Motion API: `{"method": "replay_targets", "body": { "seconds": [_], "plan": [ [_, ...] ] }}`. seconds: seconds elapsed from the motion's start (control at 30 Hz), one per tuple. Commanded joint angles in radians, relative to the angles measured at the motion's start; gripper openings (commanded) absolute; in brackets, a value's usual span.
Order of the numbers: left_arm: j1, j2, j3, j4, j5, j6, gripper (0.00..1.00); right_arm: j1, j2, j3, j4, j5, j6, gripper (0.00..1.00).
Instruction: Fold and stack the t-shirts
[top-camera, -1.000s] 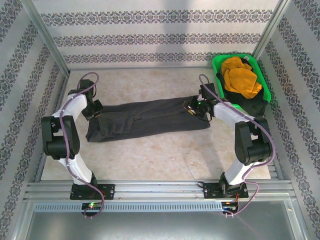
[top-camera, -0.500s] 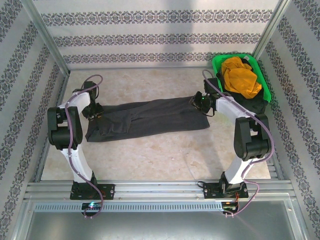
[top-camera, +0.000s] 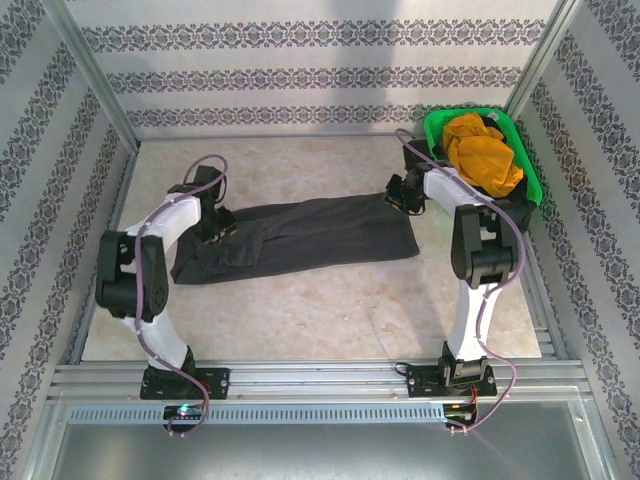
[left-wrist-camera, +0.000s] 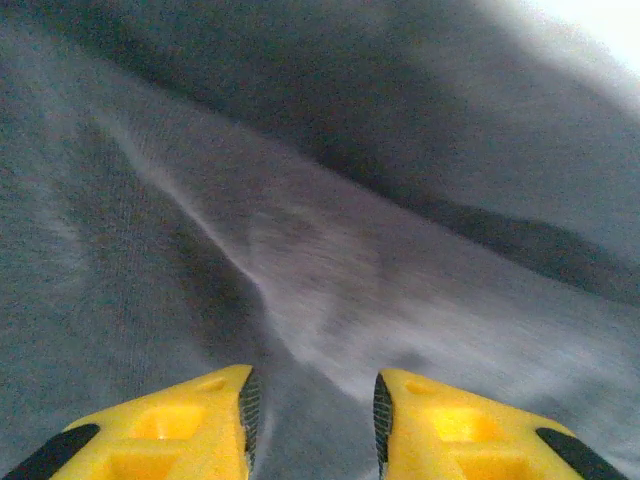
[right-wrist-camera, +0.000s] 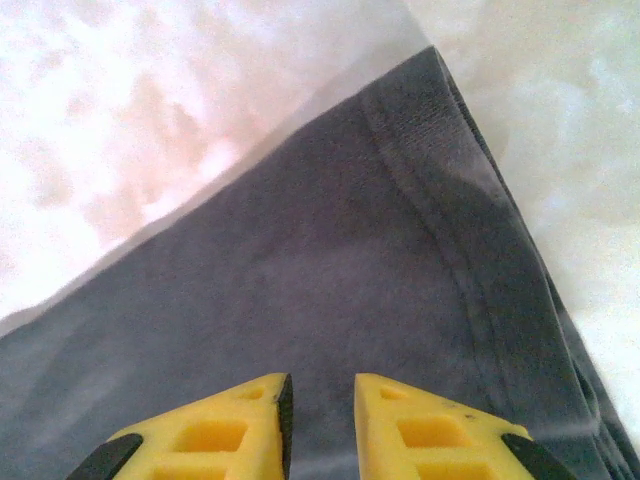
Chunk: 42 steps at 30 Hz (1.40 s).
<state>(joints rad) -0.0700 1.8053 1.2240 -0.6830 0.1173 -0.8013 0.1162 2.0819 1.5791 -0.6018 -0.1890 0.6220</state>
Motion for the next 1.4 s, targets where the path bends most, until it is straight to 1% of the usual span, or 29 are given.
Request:
{"method": "replay_targets", "body": {
  "seconds": [0.0,0.07,0.13,0.2,0.33,0.47,0.53,0.6,0.67,0.8,0.9,0.97,1.0,1.1,1.17,1.27,1.33,1.37],
  "plan": [
    [0.039,0.083,0.002,0.013,0.017,-0.096,0.36,0.023,0.098,0.11,-0.225,0.062,-0.044,0.25],
    [0.059,0.141,0.056,-0.009,0.007,-0.072,0.36,0.041,0.131,0.141,-0.31,0.105,-0.042,0.25],
    [0.072,0.196,0.125,-0.03,-0.01,-0.041,0.36,0.056,0.126,0.122,-0.365,0.145,-0.027,0.25],
    [0.081,0.254,0.208,-0.057,-0.029,-0.01,0.36,0.073,0.095,0.066,-0.397,0.175,-0.007,0.25],
    [0.084,0.413,0.469,-0.126,-0.029,0.048,0.36,0.119,-0.037,-0.146,-0.382,0.208,0.067,0.24],
    [0.068,0.589,0.733,-0.139,0.027,0.077,0.36,0.187,-0.209,-0.394,-0.326,0.169,0.162,0.24],
    [0.051,0.665,0.845,-0.117,0.07,0.075,0.37,0.235,-0.271,-0.504,-0.287,0.112,0.216,0.24],
    [0.029,0.738,0.958,-0.094,0.115,0.06,0.37,0.291,-0.312,-0.6,-0.233,0.047,0.271,0.23],
    [0.0,0.819,1.082,-0.077,0.152,0.036,0.37,0.369,-0.325,-0.648,-0.194,0.003,0.325,0.23],
    [-0.062,0.949,1.261,0.014,0.243,-0.021,0.37,0.512,-0.289,-0.679,-0.088,-0.093,0.427,0.24],
    [-0.107,1.014,1.295,0.17,0.298,-0.092,0.37,0.601,-0.235,-0.657,-0.007,-0.157,0.492,0.24],
    [-0.133,1.054,1.309,0.29,0.331,-0.159,0.37,0.645,-0.205,-0.63,0.042,-0.192,0.532,0.24],
    [-0.141,1.078,1.33,0.323,0.339,-0.181,0.36,0.661,-0.189,-0.615,0.06,-0.208,0.547,0.25],
    [-0.166,1.144,1.441,0.366,0.339,-0.219,0.39,0.691,-0.164,-0.56,0.077,-0.235,0.571,0.26],
    [-0.167,1.14,1.467,0.383,0.328,-0.233,0.43,0.692,-0.181,-0.544,0.073,-0.231,0.571,0.27],
    [-0.166,1.07,1.472,0.384,0.301,-0.209,0.51,0.682,-0.251,-0.534,0.053,-0.211,0.534,0.33],
    [-0.165,1.003,1.471,0.341,0.295,-0.175,0.55,0.674,-0.306,-0.511,0.0,-0.197,0.488,0.38],
    [-0.164,0.954,1.46,0.297,0.284,-0.15,0.58,0.667,-0.336,-0.501,-0.032,-0.192,0.46,0.4]
  ]
}}
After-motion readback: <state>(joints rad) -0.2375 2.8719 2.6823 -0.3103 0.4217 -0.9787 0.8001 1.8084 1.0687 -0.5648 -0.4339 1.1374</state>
